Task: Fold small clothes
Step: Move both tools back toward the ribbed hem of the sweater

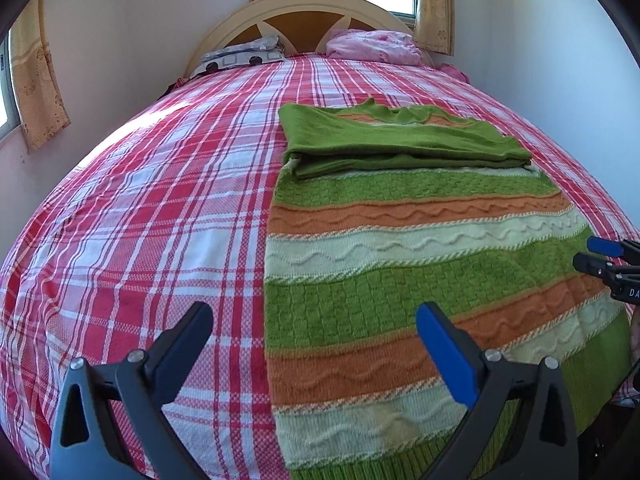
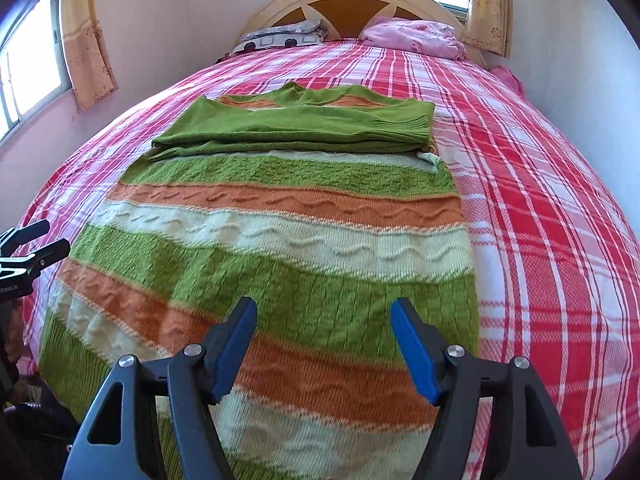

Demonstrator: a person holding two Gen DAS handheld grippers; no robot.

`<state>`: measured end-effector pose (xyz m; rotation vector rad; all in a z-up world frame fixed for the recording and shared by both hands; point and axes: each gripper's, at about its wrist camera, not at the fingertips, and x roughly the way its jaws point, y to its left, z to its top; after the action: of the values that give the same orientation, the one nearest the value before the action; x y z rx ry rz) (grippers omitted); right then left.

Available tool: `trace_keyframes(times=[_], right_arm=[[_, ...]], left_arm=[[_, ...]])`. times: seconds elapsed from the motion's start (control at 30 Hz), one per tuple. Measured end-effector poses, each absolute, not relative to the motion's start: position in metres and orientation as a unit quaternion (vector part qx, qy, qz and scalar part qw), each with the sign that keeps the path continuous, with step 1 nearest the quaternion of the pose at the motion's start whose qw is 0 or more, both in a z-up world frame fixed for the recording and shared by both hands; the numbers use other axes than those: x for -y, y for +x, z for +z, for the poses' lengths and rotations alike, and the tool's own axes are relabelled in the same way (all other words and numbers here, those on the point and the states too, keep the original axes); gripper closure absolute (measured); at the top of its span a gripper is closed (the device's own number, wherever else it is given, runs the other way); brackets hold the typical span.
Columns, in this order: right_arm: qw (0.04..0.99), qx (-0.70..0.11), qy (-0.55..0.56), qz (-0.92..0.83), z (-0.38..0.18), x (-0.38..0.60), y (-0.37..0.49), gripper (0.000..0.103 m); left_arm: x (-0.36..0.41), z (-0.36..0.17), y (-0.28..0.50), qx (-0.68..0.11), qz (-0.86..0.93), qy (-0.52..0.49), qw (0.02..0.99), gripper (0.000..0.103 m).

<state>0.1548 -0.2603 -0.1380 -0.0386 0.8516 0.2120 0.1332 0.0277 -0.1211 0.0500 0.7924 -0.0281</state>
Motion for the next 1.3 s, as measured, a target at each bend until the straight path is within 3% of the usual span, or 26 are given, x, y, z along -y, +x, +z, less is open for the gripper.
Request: trace_keyframes(times=[1.13,1.3], right_arm=[[0.906,-0.414,-0.01,0.093,-0.143,0.265,0.061,0.032],[0.904,-0.416,-0.008,0.094,-0.145,0.266,0.057,0.032]], left_arm=[[-0.03,-0.141,0.058,-0.443,-0.036,0.014,0.896,0.0],[-0.035,-0.145,0.052,-0.464,-0.05,-0.002,0.884,0.012]])
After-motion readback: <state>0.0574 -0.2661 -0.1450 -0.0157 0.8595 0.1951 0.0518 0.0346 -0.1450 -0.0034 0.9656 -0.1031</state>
